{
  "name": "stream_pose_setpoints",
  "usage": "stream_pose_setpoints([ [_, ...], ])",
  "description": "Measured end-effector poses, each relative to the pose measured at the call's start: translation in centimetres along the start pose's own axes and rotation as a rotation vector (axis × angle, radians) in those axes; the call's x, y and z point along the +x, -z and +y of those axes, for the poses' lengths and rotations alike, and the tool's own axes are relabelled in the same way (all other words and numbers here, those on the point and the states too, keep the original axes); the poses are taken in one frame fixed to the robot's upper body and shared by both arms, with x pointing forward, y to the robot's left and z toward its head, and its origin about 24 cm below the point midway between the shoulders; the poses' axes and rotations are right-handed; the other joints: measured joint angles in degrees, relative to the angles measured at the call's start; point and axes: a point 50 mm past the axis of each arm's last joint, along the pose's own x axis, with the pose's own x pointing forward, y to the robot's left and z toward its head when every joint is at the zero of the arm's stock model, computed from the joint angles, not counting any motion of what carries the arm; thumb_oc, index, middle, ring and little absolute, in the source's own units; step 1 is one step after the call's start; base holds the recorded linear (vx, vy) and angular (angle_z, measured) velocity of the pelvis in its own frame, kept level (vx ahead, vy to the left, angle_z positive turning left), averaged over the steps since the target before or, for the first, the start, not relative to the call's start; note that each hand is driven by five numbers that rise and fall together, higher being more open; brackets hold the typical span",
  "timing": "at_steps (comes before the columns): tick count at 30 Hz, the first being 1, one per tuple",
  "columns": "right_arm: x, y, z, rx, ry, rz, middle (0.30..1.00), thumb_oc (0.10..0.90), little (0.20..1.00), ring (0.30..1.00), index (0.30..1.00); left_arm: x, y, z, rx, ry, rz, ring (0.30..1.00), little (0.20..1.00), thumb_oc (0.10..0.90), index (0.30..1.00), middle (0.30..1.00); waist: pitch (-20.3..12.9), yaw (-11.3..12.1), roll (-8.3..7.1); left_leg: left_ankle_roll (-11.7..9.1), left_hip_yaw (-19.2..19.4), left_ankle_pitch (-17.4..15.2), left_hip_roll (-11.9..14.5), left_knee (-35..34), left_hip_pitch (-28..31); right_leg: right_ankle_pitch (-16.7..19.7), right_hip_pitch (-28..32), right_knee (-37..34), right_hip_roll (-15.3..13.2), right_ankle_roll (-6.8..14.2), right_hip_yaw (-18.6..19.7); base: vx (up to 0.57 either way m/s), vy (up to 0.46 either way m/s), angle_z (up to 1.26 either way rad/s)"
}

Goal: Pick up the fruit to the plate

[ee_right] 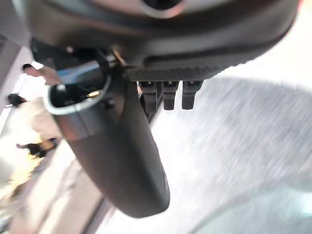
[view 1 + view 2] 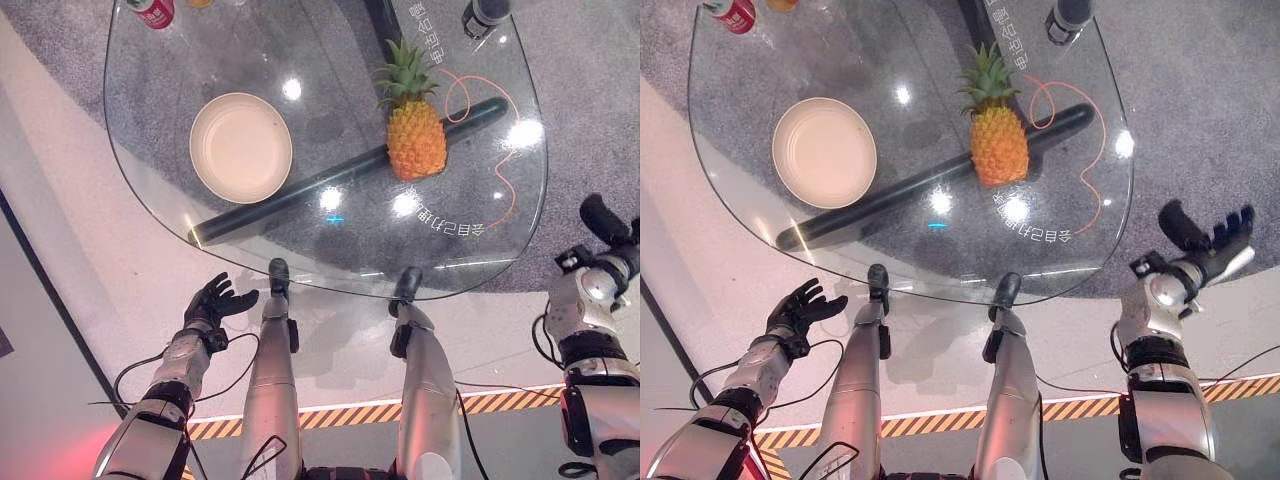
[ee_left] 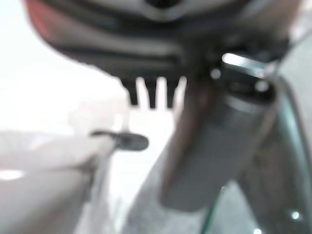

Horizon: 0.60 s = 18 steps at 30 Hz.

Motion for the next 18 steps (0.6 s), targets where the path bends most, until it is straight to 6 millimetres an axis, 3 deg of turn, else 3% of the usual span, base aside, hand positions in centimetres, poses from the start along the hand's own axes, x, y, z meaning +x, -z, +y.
stream_pose_setpoints([
  [9,-5.0,-2.8,6.8,0.017,-0.355,-0.189,0.900,0.800,0.900,0.900,0.900,-0.1,0.6,-0.3,-0.006,-0.010,0.012,0.900,0.900,0.800,0.900,0.900,0.00,-0.35,0.00,0.39,1.02,-0.50,-0.18,-0.04,-0.01,0.16,-0.05,-0.69,-0.18,-0.01,0.43,0.00,0.059,-0.01],
  [18,-9.2,-0.9,10.4,-0.172,-0.619,-0.192,0.900,0.800,0.900,0.900,0.900,-0.3,1.7,-1.7,-0.015,0.018,0.018,0.900,0.900,0.800,0.900,0.900,0.00,-1.07,0.00,0.52,1.35,-0.71,-0.21,-0.03,0.00,0.29,-0.05,-0.88,-0.24,0.20,0.54,0.00,0.004,0.00],
])
